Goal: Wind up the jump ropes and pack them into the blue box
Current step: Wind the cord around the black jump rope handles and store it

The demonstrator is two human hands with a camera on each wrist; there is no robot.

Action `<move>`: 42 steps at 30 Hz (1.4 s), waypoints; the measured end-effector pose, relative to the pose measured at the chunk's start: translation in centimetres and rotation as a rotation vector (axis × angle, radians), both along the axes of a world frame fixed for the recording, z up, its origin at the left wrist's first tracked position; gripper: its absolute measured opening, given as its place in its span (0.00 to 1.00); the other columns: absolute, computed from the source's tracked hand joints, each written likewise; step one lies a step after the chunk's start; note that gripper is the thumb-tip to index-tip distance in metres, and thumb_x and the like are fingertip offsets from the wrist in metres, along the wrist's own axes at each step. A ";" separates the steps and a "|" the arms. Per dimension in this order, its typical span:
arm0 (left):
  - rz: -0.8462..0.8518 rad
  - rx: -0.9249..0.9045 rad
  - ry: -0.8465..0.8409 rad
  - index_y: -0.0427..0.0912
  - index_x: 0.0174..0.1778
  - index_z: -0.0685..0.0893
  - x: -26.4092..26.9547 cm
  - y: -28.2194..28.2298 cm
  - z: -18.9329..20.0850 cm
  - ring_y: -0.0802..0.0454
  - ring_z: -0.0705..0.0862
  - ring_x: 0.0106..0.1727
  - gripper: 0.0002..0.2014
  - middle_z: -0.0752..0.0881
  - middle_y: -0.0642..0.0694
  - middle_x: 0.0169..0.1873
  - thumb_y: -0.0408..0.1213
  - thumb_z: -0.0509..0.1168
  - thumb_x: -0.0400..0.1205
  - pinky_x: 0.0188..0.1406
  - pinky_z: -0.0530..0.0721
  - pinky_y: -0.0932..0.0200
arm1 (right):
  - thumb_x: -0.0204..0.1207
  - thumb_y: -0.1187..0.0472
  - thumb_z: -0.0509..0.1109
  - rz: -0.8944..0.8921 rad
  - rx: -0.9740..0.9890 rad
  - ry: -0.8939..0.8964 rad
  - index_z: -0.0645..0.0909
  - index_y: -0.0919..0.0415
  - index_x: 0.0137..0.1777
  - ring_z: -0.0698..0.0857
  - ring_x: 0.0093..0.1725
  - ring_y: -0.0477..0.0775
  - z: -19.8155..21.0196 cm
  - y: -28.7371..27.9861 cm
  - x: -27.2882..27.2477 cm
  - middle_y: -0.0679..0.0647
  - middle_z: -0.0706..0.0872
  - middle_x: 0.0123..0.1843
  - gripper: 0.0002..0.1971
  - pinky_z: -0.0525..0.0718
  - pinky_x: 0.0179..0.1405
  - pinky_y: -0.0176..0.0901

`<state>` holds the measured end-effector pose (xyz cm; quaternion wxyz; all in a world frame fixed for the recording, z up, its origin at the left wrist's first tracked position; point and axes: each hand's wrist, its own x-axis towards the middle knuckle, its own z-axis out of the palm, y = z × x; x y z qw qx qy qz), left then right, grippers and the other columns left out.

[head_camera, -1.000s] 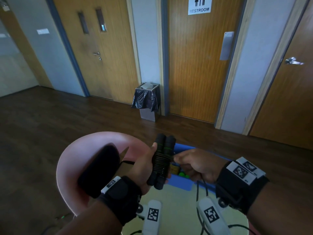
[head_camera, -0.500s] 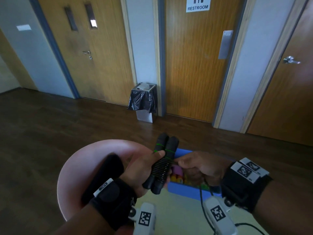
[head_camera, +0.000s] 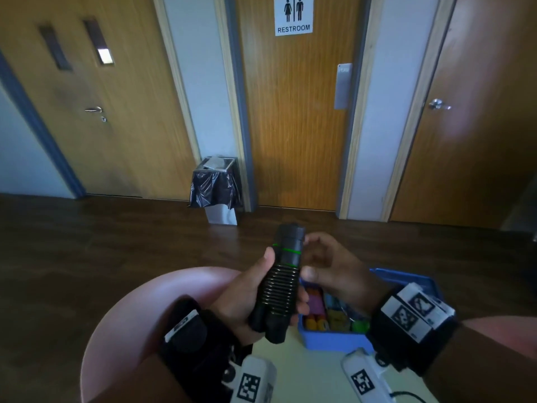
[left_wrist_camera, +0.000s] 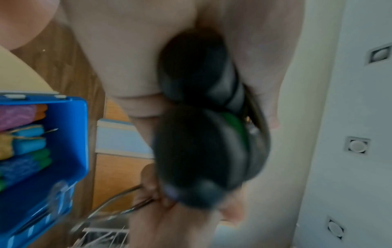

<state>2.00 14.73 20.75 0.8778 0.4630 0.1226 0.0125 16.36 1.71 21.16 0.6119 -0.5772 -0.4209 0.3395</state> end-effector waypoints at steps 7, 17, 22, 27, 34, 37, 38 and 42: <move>-0.270 0.013 0.045 0.37 0.38 0.85 1.3 -1.6 -0.3 0.47 0.87 0.23 0.45 0.87 0.37 0.27 0.78 0.43 0.71 0.22 0.84 0.63 | 0.64 0.57 0.80 0.112 0.108 0.188 0.73 0.67 0.62 0.89 0.35 0.47 2.3 -1.3 -1.1 0.52 0.89 0.38 0.30 0.86 0.34 0.38; 0.079 0.478 0.155 0.48 0.62 0.87 5.6 -7.3 -0.4 0.44 0.91 0.55 0.29 0.91 0.39 0.53 0.68 0.58 0.80 0.56 0.89 0.44 | 0.64 0.46 0.85 -0.510 -0.205 -0.110 0.72 0.54 0.61 0.87 0.48 0.44 -0.1 -7.2 1.3 0.48 0.86 0.51 0.32 0.86 0.41 0.41; 0.321 0.713 0.236 0.43 0.49 0.87 8.1 -14.2 -2.2 0.48 0.89 0.39 0.31 0.90 0.44 0.35 0.69 0.57 0.80 0.46 0.88 0.44 | 0.72 0.44 0.77 -0.360 -0.229 -0.171 0.78 0.60 0.56 0.90 0.43 0.47 -1.5 -10.4 3.0 0.53 0.89 0.46 0.23 0.90 0.49 0.57; 0.312 0.761 0.201 0.46 0.48 0.89 8.9 -16.5 -2.6 0.41 0.90 0.41 0.28 0.91 0.37 0.41 0.69 0.63 0.77 0.43 0.86 0.42 | 0.81 0.56 0.73 -0.169 -0.294 -0.106 0.76 0.45 0.68 0.89 0.53 0.42 -1.1 -15.7 5.6 0.42 0.91 0.52 0.18 0.85 0.52 0.36; 0.339 0.718 0.186 0.40 0.50 0.88 10.0 -20.2 -1.4 0.45 0.83 0.32 0.26 0.86 0.42 0.31 0.62 0.63 0.82 0.33 0.77 0.49 | 0.83 0.44 0.66 -0.145 -0.433 -0.472 0.81 0.60 0.43 0.82 0.34 0.52 -0.3 -19.5 8.2 0.54 0.84 0.35 0.19 0.77 0.39 0.46; 0.352 0.629 0.157 0.40 0.47 0.90 10.4 -21.1 -1.2 0.39 0.84 0.36 0.29 0.88 0.29 0.39 0.65 0.61 0.81 0.36 0.77 0.43 | 0.85 0.47 0.64 -0.168 -0.387 -0.421 0.82 0.58 0.42 0.74 0.24 0.39 0.2 -21.0 8.7 0.42 0.77 0.25 0.17 0.75 0.26 0.36; 0.354 0.591 0.146 0.38 0.49 0.89 10.4 -21.1 -1.0 0.37 0.84 0.38 0.29 0.88 0.26 0.42 0.64 0.60 0.83 0.39 0.76 0.42 | 0.86 0.49 0.63 -0.169 -0.388 -0.369 0.83 0.59 0.43 0.73 0.21 0.38 0.4 -21.6 9.0 0.42 0.77 0.23 0.16 0.73 0.22 0.31; 0.341 0.505 0.121 0.34 0.53 0.87 10.5 -21.1 -0.2 0.37 0.86 0.40 0.30 0.88 0.30 0.40 0.61 0.59 0.85 0.42 0.80 0.45 | 0.86 0.51 0.64 -0.094 -0.302 -0.254 0.86 0.53 0.40 0.67 0.21 0.47 0.3 -23.3 10.0 0.50 0.73 0.26 0.15 0.65 0.21 0.39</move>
